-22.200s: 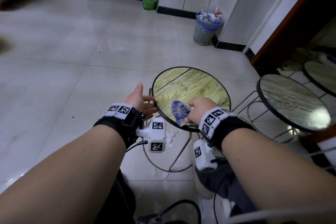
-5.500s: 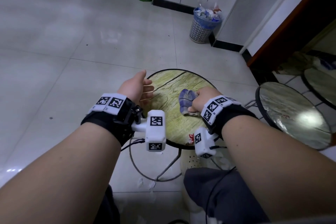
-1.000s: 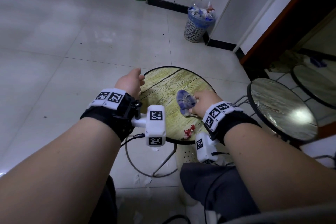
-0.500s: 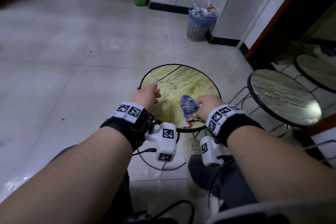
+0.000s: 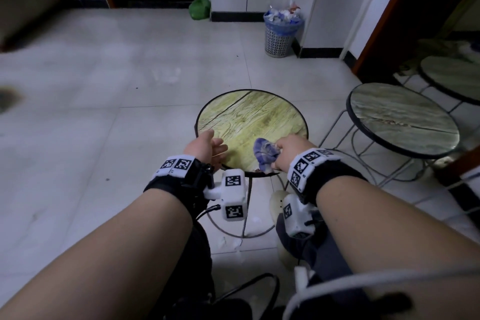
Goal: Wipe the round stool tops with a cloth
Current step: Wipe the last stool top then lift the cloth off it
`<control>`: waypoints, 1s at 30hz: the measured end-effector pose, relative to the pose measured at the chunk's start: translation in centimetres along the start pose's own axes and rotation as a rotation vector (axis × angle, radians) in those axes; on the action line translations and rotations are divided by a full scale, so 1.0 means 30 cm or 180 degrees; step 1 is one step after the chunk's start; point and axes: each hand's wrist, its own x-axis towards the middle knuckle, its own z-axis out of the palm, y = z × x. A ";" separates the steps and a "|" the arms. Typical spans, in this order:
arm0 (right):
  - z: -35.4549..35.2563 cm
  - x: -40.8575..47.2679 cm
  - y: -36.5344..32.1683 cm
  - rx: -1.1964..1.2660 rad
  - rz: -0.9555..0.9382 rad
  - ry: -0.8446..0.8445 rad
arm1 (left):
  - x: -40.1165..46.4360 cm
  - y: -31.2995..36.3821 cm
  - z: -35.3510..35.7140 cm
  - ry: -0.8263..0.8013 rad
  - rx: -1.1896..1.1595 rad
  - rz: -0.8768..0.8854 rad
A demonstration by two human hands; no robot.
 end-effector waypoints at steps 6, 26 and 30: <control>0.010 0.019 0.003 0.0150 0.0035 0.0006 | 0.007 0.039 0.026 -0.0077 0.0144 0.0134; -0.040 0.055 0.074 0.0140 0.0248 -0.0013 | 0.169 0.056 0.055 -0.0215 -0.0336 0.0030; -0.053 0.073 0.061 0.0041 0.0271 -0.0081 | 0.196 0.084 0.077 -0.0262 -0.0372 0.0108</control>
